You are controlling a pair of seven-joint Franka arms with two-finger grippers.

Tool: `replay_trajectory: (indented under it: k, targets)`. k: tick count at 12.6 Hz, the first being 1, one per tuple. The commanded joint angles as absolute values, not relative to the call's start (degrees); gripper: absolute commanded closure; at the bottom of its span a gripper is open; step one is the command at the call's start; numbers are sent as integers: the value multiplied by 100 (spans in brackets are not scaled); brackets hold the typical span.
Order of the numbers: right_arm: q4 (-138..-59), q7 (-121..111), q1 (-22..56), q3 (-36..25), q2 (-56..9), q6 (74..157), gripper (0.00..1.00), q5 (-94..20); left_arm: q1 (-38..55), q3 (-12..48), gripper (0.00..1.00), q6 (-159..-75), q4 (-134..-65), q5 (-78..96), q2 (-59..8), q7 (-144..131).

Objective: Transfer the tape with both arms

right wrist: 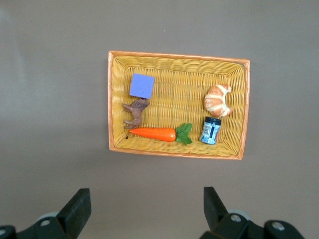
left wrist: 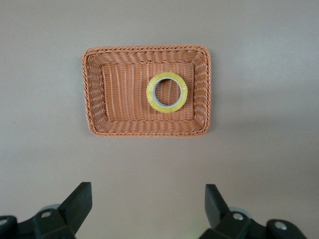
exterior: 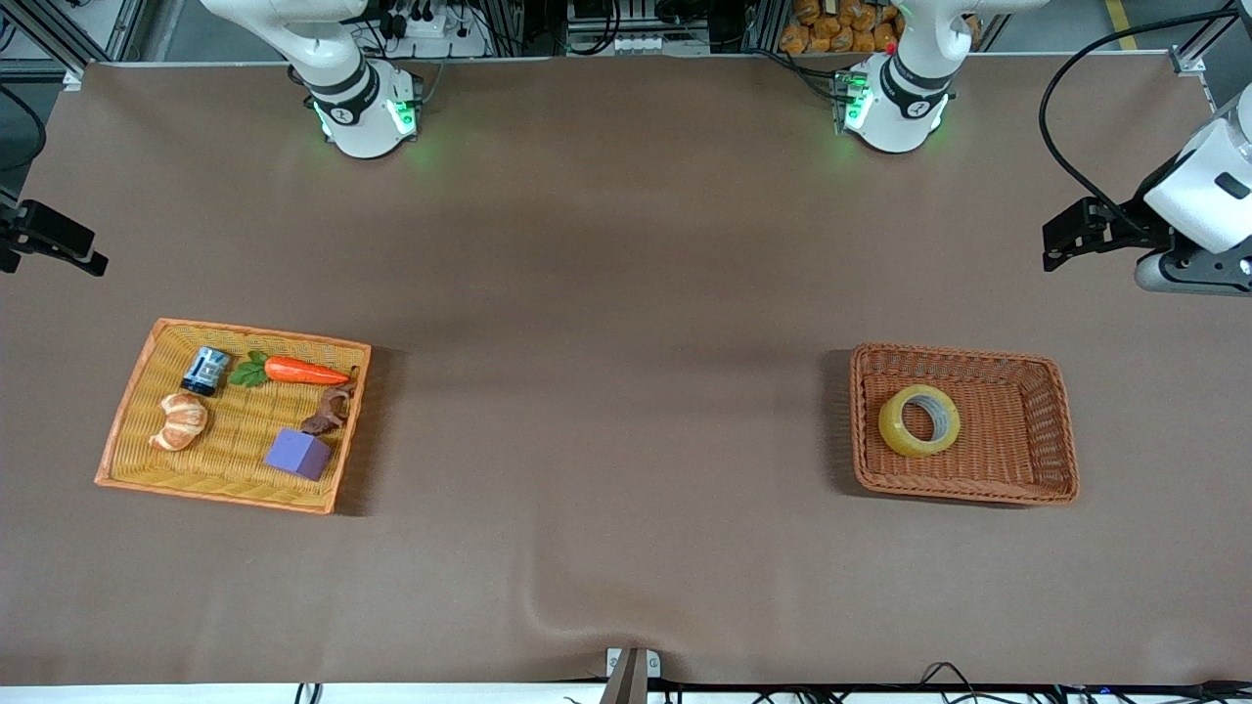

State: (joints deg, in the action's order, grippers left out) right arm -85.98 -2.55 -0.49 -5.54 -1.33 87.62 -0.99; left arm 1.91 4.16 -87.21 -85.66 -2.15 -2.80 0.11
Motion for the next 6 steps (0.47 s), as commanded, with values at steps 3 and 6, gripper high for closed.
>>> replay_trajectory:
  k: [3,6]
  targets:
    - [-8543,-211,-61,-545,-158,8710,0,-105,246,325,0,-8631,-8684,-114,-114,0]
    - [-8543,-211,-44,-545,-158,8710,0,-105,290,176,0,-8543,-8684,-44,-105,-9]
